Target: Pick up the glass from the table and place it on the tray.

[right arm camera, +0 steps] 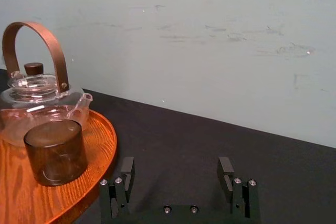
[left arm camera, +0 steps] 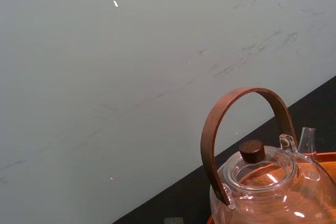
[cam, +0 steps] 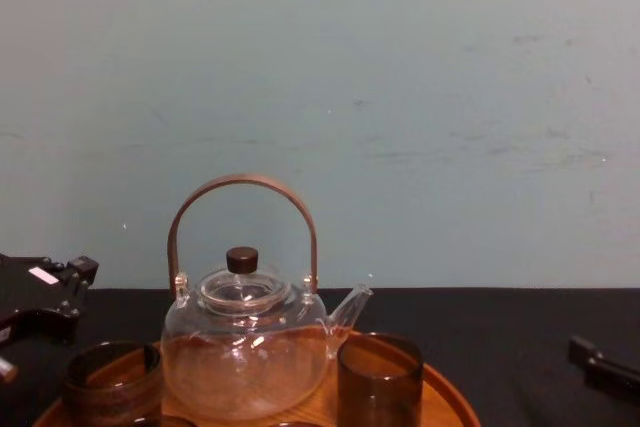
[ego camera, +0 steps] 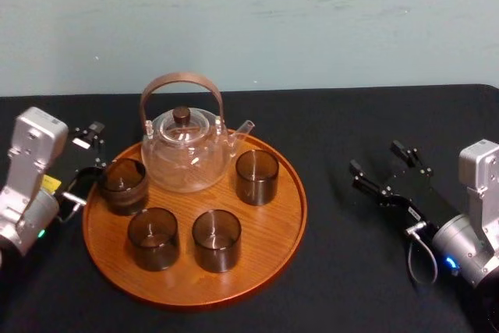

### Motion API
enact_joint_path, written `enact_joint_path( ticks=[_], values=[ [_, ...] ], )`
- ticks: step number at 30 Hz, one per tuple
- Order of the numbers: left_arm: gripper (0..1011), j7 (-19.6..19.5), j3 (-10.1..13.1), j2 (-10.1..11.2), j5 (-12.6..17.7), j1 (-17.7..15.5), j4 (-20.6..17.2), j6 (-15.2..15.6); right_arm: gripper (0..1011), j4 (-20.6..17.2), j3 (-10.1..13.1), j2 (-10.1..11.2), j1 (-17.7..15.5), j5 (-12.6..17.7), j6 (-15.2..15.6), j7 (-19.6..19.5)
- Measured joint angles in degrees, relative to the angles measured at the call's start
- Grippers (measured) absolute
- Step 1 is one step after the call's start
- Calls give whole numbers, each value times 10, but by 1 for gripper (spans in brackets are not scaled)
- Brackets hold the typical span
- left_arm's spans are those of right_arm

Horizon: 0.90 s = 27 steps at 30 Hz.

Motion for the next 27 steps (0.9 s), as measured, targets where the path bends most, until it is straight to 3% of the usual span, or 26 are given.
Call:
enact_joint_path(
  ticks=[27],
  values=[
    [0, 0, 0, 0, 0, 0, 0, 0, 1002, 0, 0, 0, 0, -2, 2, -1]
  ],
)
